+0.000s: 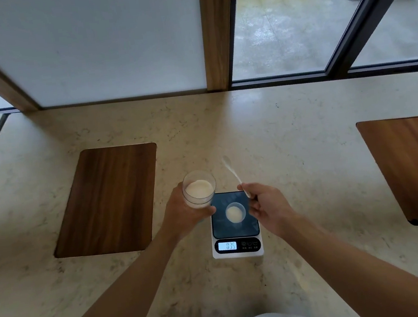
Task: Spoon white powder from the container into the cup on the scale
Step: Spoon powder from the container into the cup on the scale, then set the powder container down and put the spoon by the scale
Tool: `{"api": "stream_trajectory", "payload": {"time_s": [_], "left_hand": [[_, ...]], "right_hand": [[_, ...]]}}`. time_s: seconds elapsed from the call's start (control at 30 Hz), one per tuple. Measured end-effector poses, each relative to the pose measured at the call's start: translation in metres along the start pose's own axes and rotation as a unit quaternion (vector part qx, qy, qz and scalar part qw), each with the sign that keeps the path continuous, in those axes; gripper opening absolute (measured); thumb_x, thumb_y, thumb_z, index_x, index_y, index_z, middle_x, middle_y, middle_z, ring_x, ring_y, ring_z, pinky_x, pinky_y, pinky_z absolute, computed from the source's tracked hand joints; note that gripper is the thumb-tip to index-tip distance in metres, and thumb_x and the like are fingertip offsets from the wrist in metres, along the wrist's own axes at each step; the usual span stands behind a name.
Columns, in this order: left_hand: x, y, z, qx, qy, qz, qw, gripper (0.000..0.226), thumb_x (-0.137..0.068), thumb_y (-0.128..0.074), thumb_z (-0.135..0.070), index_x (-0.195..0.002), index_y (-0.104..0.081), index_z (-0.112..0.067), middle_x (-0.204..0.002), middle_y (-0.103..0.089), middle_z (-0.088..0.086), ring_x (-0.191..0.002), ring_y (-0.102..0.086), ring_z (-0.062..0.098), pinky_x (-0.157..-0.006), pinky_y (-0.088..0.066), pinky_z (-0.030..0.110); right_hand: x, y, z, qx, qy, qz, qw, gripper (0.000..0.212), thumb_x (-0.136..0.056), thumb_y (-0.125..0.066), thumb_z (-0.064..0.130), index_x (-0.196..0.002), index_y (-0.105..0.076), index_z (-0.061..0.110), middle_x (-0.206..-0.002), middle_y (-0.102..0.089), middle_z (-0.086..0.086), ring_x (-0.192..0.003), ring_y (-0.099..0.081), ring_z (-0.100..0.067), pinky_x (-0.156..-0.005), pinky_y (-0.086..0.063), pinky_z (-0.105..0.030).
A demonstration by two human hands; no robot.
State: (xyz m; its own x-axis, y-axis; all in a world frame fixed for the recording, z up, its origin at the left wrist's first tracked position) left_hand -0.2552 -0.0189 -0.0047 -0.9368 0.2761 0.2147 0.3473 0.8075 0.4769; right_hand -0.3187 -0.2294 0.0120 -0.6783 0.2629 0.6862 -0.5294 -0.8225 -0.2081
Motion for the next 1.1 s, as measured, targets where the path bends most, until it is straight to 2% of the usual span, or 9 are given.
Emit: {"api": "stream_trajectory", "payload": {"time_s": [0.07, 0.13, 0.27, 0.43, 0.57, 0.7, 0.83, 0.97, 1.1], "left_hand": [[-0.013, 0.002, 0.0, -0.007, -0.004, -0.005, 1.0, 0.086, -0.065, -0.099, -0.025, -0.138, -0.056, -0.014, -0.129, -0.067, 0.006, -0.118, -0.065, 0.026, -0.105, -0.057, 0.047], [-0.028, 0.004, -0.001, -0.014, 0.0, -0.006, 1.0, 0.09, -0.062, -0.1, -0.031, -0.139, -0.055, -0.015, -0.129, -0.066, 0.006, -0.118, -0.065, 0.026, -0.104, -0.057, 0.048], [-0.063, 0.008, 0.002, 0.02, 0.023, -0.024, 0.999, 0.099, -0.051, -0.096, -0.047, -0.138, -0.055, -0.019, -0.129, -0.066, 0.007, -0.119, -0.065, 0.027, -0.104, -0.057, 0.051], [-0.116, 0.013, 0.005, 0.051, 0.051, -0.045, 0.996, 0.103, -0.05, -0.096, -0.045, -0.139, -0.054, -0.014, -0.132, -0.064, 0.014, -0.124, -0.063, 0.035, -0.105, -0.055, 0.057], [-0.155, 0.017, 0.01, 0.062, 0.063, -0.069, 0.994, 0.102, -0.048, -0.098, -0.04, -0.136, -0.055, -0.012, -0.131, -0.064, 0.017, -0.124, -0.063, 0.039, -0.104, -0.053, 0.061], [-0.19, 0.017, 0.019, 0.033, 0.061, -0.096, 0.993, 0.086, -0.049, -0.097, -0.038, -0.127, -0.062, -0.03, -0.122, -0.072, 0.001, -0.115, -0.071, 0.023, -0.1, -0.059, 0.052], [-0.21, 0.017, 0.022, 0.04, 0.054, -0.112, 0.991, 0.076, -0.047, -0.093, -0.037, -0.118, -0.066, -0.038, -0.112, -0.075, -0.008, -0.108, -0.073, 0.015, -0.098, -0.061, 0.049], [-0.228, 0.019, 0.02, 0.048, 0.04, -0.106, 0.992, 0.086, -0.05, -0.094, -0.031, -0.13, -0.063, -0.022, -0.123, -0.073, 0.002, -0.117, -0.07, 0.023, -0.104, -0.057, 0.05], [-0.243, 0.02, 0.021, 0.041, 0.031, -0.101, 0.994, 0.076, -0.059, -0.098, -0.016, -0.127, -0.063, -0.02, -0.118, -0.073, 0.001, -0.111, -0.07, 0.021, -0.101, -0.058, 0.048]], "right_hand": [[-0.005, -0.004, 0.008, 0.021, 0.024, -0.01, 0.999, 0.017, -0.093, -0.062, 0.011, -0.094, -0.076, 0.003, -0.054, -0.042, 0.004, -0.044, -0.032, -0.008, -0.044, -0.029, -0.025], [-0.013, -0.009, 0.015, 0.047, 0.041, -0.021, 0.998, 0.016, -0.093, -0.063, 0.012, -0.092, -0.077, 0.005, -0.059, -0.047, 0.001, -0.045, -0.035, -0.008, -0.04, -0.033, -0.022], [-0.032, -0.017, 0.026, 0.104, 0.06, -0.047, 0.992, 0.015, -0.092, -0.066, 0.018, -0.087, -0.078, 0.012, -0.067, -0.055, -0.004, -0.044, -0.04, -0.007, -0.043, -0.036, -0.024], [-0.067, -0.028, 0.037, 0.17, 0.072, -0.055, 0.981, 0.015, -0.089, -0.071, 0.027, -0.077, -0.08, 0.025, -0.058, -0.063, 0.007, -0.045, -0.046, -0.006, -0.045, -0.04, -0.023], [-0.097, -0.043, 0.046, 0.235, 0.093, -0.065, 0.965, 0.016, -0.084, -0.072, 0.027, -0.069, -0.077, 0.027, -0.056, -0.066, 0.008, -0.048, -0.051, -0.008, -0.052, -0.043, -0.029], [-0.124, -0.055, 0.052, 0.255, 0.105, -0.07, 0.959, 0.021, -0.084, -0.071, 0.026, -0.064, -0.076, 0.024, -0.055, -0.067, 0.009, -0.05, -0.055, -0.01, -0.054, -0.047, -0.032], [-0.145, -0.059, 0.057, 0.241, 0.098, -0.066, 0.963, 0.021, -0.083, -0.071, 0.018, -0.062, -0.075, 0.017, -0.046, -0.059, 0.009, -0.046, -0.048, -0.013, -0.052, -0.04, -0.033], [-0.157, -0.06, 0.057, 0.239, 0.104, -0.06, 0.963, 0.017, -0.085, -0.07, 0.016, -0.069, -0.076, 0.015, -0.046, -0.059, 0.011, -0.046, -0.048, -0.01, -0.051, -0.041, -0.03], [-0.165, -0.057, 0.056, 0.24, 0.109, -0.055, 0.963, 0.018, -0.085, -0.068, 0.015, -0.069, -0.076, 0.016, -0.05, -0.062, 0.009, -0.046, -0.049, -0.007, -0.05, -0.041, -0.027]]}}
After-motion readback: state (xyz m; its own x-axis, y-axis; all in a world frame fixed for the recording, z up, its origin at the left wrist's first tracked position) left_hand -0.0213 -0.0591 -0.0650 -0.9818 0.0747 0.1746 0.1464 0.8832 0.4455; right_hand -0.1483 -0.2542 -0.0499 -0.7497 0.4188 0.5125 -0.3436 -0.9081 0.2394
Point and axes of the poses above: each hand's wrist, its own x-axis away from the middle knuckle, its own y-axis out of the back of the hand, z = x × y, the point moved 1 cm from there along -x, towards the middle knuckle
